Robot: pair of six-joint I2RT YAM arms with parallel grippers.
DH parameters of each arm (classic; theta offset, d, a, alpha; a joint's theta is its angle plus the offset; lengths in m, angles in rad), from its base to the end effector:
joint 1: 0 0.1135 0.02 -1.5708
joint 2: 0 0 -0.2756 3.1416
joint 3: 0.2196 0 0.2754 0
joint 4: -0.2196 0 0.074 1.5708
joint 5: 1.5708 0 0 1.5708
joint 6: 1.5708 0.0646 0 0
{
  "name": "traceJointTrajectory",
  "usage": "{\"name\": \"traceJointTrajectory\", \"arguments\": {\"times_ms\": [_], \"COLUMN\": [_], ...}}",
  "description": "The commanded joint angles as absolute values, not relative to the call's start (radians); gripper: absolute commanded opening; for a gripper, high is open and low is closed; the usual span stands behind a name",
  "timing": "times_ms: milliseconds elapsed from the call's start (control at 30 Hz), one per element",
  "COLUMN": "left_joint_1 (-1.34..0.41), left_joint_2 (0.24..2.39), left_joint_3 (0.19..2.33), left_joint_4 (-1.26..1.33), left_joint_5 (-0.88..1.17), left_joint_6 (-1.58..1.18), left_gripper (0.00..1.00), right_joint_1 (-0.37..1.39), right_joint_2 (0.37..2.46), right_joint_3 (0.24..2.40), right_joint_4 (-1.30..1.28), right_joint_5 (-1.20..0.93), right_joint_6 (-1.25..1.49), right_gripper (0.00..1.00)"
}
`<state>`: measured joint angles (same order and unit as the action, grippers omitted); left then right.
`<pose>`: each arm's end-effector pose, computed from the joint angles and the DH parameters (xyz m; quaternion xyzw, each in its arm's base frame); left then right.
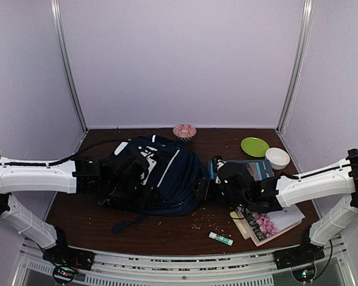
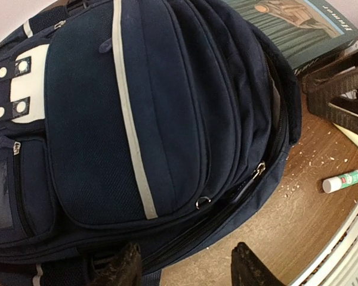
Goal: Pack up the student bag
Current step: Unzip the student bag at the center of the board.
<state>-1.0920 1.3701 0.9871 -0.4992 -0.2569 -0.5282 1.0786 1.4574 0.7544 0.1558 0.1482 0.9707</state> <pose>0.1636 -0.2796 0.2334 0.2182 0.9087 -0.1594 0.3181 0.1740 0.3043 0.1876 -0.0107 0.8702 0.3838 0.3088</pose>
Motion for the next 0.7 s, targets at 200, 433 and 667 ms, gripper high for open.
{"name": "traceJointTrajectory", "arguments": {"times_ms": [200, 433, 667], "left_joint_1": [-1.081, -1.067, -1.062], "left_joint_2": [1.619, 1.76, 1.845], "left_joint_3": [1.181, 1.287, 1.306], "left_joint_4": [-0.4, -0.46, -0.495], "left_joint_5": [-0.296, -0.385, -0.46], "left_joint_6": [-0.452, -0.444, -0.435], "left_gripper": [0.91, 0.91, 0.79], "right_joint_1": [1.058, 1.057, 1.058], "right_joint_2": [1.436, 1.306, 1.264], "right_joint_3": [0.758, 0.652, 0.65], "right_joint_4": [0.128, 0.101, 0.087], "right_joint_5": [0.183, 0.215, 0.209], "right_joint_6": [1.006, 0.997, 0.951], "right_gripper": [0.57, 0.56, 0.55]}}
